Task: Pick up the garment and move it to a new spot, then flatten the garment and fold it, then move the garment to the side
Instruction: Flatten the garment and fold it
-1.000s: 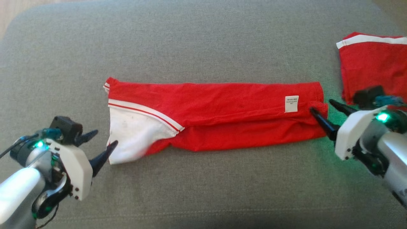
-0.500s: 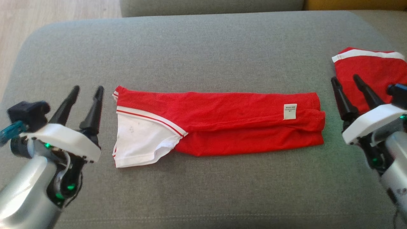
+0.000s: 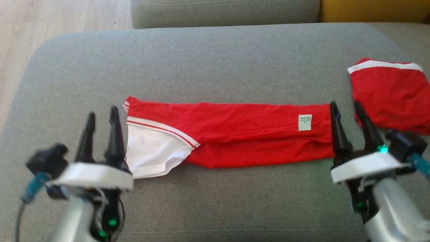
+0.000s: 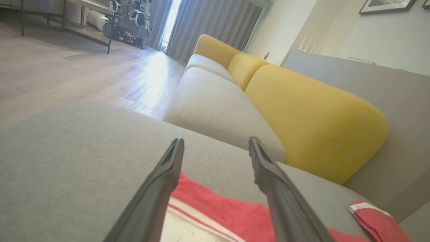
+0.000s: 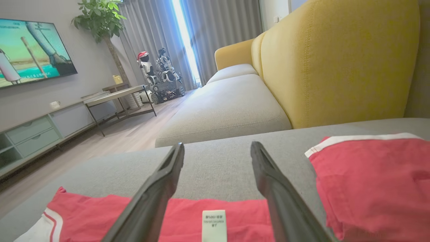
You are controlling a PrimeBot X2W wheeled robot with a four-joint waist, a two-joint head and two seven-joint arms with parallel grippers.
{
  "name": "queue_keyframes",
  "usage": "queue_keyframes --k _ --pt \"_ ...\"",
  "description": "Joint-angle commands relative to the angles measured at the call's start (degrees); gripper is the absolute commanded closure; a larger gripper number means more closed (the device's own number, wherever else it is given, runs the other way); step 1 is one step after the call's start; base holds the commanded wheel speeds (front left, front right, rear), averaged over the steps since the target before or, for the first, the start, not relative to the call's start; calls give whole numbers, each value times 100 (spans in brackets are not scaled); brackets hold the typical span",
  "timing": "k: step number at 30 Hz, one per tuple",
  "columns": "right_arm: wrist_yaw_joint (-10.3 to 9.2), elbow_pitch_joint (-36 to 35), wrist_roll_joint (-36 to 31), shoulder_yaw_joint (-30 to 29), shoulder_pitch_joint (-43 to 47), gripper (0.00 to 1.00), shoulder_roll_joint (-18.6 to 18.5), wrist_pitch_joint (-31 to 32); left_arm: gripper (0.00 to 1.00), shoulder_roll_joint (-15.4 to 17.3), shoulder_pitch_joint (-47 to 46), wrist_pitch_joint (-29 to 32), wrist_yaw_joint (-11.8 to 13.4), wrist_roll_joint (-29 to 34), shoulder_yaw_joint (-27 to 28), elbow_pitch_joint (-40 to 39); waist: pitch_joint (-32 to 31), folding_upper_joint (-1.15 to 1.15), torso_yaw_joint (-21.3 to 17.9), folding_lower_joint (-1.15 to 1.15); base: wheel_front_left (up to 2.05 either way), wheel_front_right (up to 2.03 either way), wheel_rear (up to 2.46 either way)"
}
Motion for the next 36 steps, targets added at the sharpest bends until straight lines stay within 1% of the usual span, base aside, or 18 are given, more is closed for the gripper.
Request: queue_keyframes --k 1,4,7,12,15,20,25,28,32,36 --pt "37 -316 -190 -88 101 0 140 -68 0 -89 -4 -69 -133 296 340 -178 -12 0 -9 0 0 0 0" --pt "37 -512 -488 -385 417 0 464 -71 0 -456 300 -69 -381 874 546 -114 0 0 -19 0 0 0 0" --pt "37 -604 -721 -538 609 0 643 -52 0 -695 490 -69 -625 1224 746 -24 22 0 -23 0 0 0 0" --pt "37 -570 -789 -843 646 0 796 219 0 -865 481 -69 -937 1496 982 36 82 0 12 0 0 0 0" --pt "37 -407 -733 -1084 515 0 862 474 0 -894 386 -69 -1047 1593 1048 44 176 0 44 0 0 0 0" --pt "37 120 -677 -1382 130 0 928 832 0 -906 277 -70 -1144 1587 1053 73 377 0 116 0 0 0 0" --pt "37 813 -564 -1655 -290 0 964 1002 0 -908 206 -70 -1182 1559 959 123 551 0 235 0 0 0 0" --pt "37 1251 -608 -1764 -477 0 971 1073 0 -908 162 -70 -1193 1551 946 136 602 0 306 0 0 0 0" --pt "37 1799 -640 -1794 -656 0 978 1181 0 -908 141 -70 -1204 1562 967 147 616 0 358 0 0 0 0" --pt "37 2196 -608 -1682 -760 0 983 1249 0 -909 135 -70 -1207 1582 995 157 595 0 366 0 0 0 0"
